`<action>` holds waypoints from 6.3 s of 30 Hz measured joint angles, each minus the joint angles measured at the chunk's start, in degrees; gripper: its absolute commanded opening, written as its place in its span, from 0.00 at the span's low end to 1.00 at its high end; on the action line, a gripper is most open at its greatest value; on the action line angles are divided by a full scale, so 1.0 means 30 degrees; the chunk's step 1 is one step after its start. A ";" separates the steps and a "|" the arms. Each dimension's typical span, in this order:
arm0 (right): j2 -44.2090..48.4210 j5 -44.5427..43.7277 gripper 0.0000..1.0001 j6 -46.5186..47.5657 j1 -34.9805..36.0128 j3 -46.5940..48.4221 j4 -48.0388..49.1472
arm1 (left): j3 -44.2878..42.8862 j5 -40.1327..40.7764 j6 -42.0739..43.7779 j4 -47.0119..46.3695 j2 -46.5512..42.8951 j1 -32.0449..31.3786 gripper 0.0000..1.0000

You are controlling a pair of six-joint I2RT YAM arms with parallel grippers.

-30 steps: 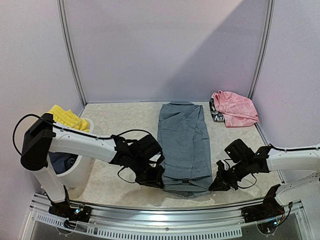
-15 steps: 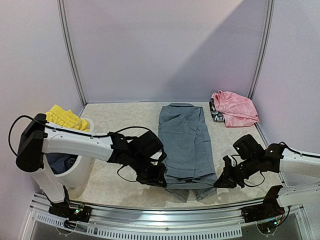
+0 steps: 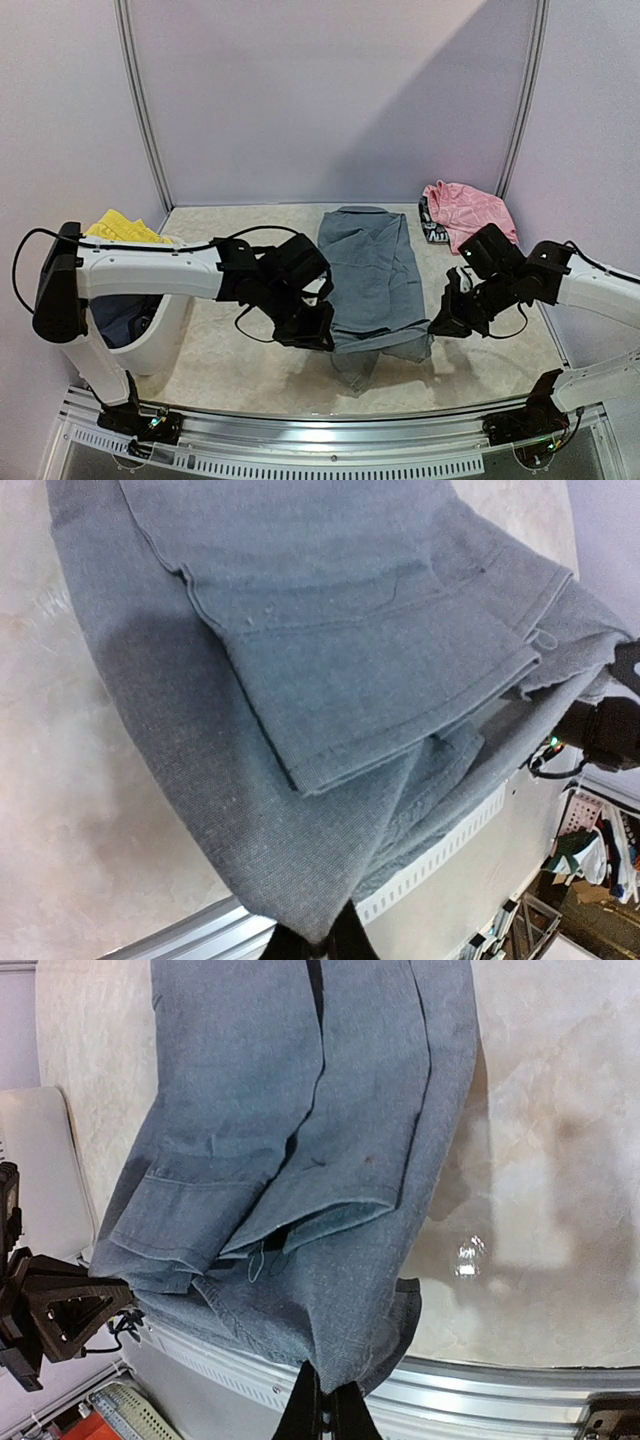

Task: Fold and stack the mixed laundry pile
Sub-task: Fold the rectangle-folded shirt at the center of the board, then smooth out the 2/3-rectangle-folded shirt at the center of the board, then move the 2/3-rectangle-folded shirt to the center of the board.

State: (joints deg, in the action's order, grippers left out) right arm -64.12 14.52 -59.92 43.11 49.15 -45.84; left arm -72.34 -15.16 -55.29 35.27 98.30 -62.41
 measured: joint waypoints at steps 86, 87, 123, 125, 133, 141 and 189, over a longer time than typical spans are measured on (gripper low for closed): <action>-1.0783 0.2229 0.26 0.9369 -0.1654 0.9311 0.3461 | 0.0131 0.0561 0.3388 -0.0029 -0.0262 0.6900 0.81; -1.1023 0.2229 0.24 0.9347 -0.1472 0.9282 0.3621 | 0.0619 0.0648 0.3351 -0.0007 -0.0619 0.6761 0.81; -2.2586 0.2601 0.18 1.0156 -0.4925 1.9067 0.3781 | -0.2382 0.6229 0.6863 0.4743 -0.2426 0.4787 0.99; -2.2658 0.2703 0.18 1.0178 -0.5027 1.9409 0.3504 | -0.4102 0.7730 0.7730 0.5319 -0.1224 0.4036 1.00; -2.0473 0.1967 0.19 1.0805 -0.5697 1.8280 0.2055 | -0.7905 1.1256 1.3041 0.5136 0.1552 0.1523 0.99; -1.3092 0.0095 0.20 1.0768 -0.7220 1.2896 0.1486 | -0.8306 1.1876 1.8870 0.2667 0.3519 -0.0095 0.93; 0.1960 -0.1953 0.23 0.7592 -0.7351 0.3111 -0.4736 | -0.8393 1.5263 3.0381 -0.6127 1.1730 -0.1268 0.51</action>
State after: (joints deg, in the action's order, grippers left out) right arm -58.24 8.67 -37.15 21.06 58.48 -60.05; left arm -97.51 30.63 35.86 16.88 133.49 -66.22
